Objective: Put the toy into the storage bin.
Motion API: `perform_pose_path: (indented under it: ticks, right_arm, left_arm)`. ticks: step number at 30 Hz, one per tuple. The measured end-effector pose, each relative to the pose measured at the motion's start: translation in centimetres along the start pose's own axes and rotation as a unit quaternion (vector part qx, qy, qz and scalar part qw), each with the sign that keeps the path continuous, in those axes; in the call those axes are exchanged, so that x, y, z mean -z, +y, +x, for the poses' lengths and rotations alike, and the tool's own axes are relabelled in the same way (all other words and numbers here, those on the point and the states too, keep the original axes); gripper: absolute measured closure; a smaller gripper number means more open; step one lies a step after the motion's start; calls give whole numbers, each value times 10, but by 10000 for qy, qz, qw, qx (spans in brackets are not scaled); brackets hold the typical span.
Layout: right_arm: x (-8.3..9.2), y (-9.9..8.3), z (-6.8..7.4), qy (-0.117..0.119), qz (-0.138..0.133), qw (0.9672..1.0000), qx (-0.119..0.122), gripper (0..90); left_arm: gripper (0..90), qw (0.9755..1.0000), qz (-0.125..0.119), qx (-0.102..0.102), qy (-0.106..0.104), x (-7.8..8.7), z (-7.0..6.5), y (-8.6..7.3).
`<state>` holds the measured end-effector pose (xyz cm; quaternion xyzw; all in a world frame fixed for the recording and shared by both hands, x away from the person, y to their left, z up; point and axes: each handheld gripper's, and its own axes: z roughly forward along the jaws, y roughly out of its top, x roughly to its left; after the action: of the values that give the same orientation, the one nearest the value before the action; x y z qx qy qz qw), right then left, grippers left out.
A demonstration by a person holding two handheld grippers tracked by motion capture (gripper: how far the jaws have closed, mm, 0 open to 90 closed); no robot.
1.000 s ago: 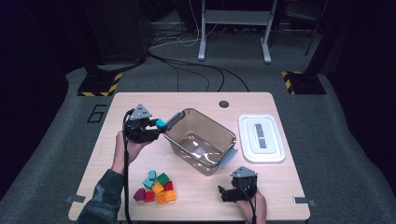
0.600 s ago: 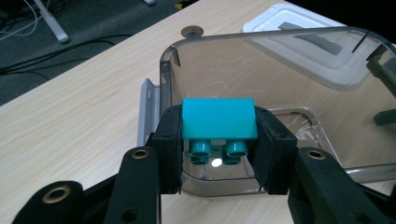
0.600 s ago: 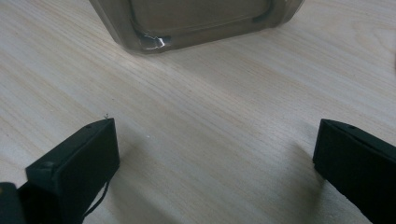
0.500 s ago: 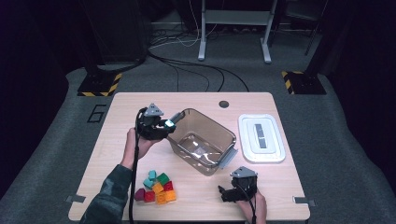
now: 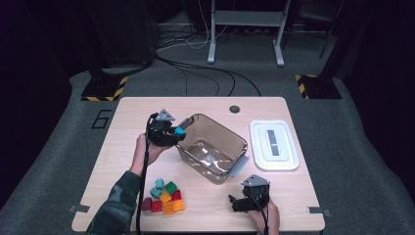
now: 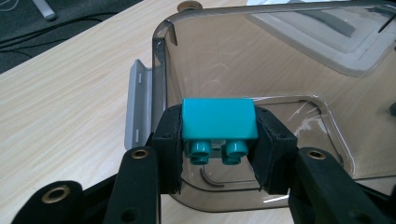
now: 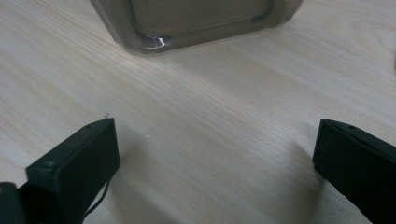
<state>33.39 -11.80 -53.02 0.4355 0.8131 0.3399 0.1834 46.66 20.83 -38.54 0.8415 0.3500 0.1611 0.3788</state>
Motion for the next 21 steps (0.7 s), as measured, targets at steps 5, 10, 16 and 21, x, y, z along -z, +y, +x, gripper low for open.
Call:
perform_pose_path:
  ticks: [5, 10, 16, 21]
  right_arm:
    - [0, 0, 1, -8, -6, 10000, -45, 0]
    - [0, 0, 0, -11, -24, 10000, -19, 0]
    - [0, 0, 0, -12, -26, 10000, -21, 0]
    - [0, 0, 1, -11, -10, 10000, -45, 0]
  left_arm:
    - [579, 10000, 29, 30, -28, -4, -1, -1]
    - [445, 9999, 77, 123, 7, -2, -1, -2]
    - [229, 9998, -68, 182, 50, 13, -3, -10]
    - [151, 9996, -197, 157, 145, 37, -6, -24]
